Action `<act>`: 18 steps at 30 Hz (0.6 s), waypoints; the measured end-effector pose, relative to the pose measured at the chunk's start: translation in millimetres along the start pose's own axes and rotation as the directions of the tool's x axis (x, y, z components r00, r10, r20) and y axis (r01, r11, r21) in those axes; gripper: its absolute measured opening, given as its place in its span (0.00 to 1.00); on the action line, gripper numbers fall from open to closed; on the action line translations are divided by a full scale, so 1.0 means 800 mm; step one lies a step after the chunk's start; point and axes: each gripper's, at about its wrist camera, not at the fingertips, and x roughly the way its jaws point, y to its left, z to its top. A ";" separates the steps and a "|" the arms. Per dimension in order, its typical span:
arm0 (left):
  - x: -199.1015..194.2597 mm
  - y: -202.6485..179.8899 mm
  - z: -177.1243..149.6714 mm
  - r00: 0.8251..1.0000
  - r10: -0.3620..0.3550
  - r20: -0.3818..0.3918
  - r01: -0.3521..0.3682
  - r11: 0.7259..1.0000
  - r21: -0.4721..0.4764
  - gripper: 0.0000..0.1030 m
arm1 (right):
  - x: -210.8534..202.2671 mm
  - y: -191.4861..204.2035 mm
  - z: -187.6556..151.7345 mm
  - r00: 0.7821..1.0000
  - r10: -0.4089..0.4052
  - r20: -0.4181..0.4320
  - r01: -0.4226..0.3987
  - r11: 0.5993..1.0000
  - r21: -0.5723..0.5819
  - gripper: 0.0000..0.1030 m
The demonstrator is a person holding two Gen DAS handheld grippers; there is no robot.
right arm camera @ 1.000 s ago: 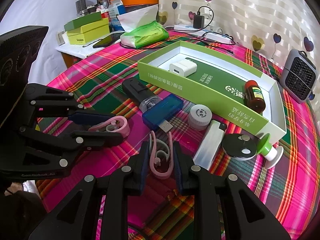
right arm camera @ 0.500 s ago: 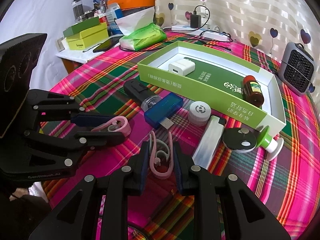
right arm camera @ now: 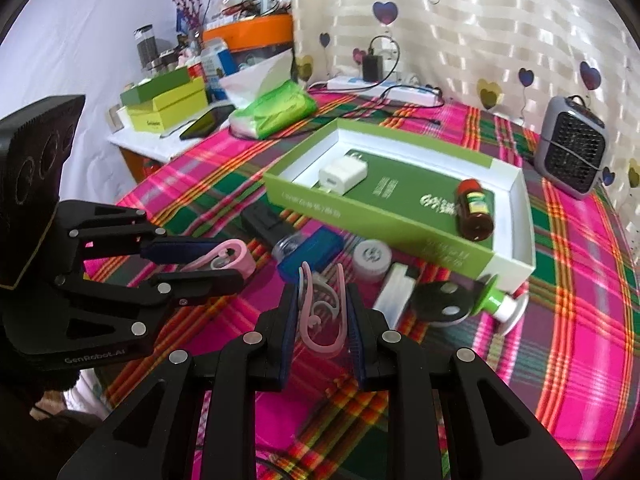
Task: Organize rigid objects
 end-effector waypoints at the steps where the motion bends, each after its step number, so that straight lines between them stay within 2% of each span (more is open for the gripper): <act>1: -0.001 -0.001 0.004 1.000 0.003 0.005 -0.003 1.000 0.002 0.21 | -0.002 -0.003 0.003 1.000 -0.003 0.006 0.003 1.000 0.006 0.23; 18: 0.026 0.023 0.066 1.000 0.004 0.028 -0.004 1.000 -0.030 0.21 | -0.009 -0.058 0.060 0.995 -0.079 0.052 0.075 0.994 0.079 0.23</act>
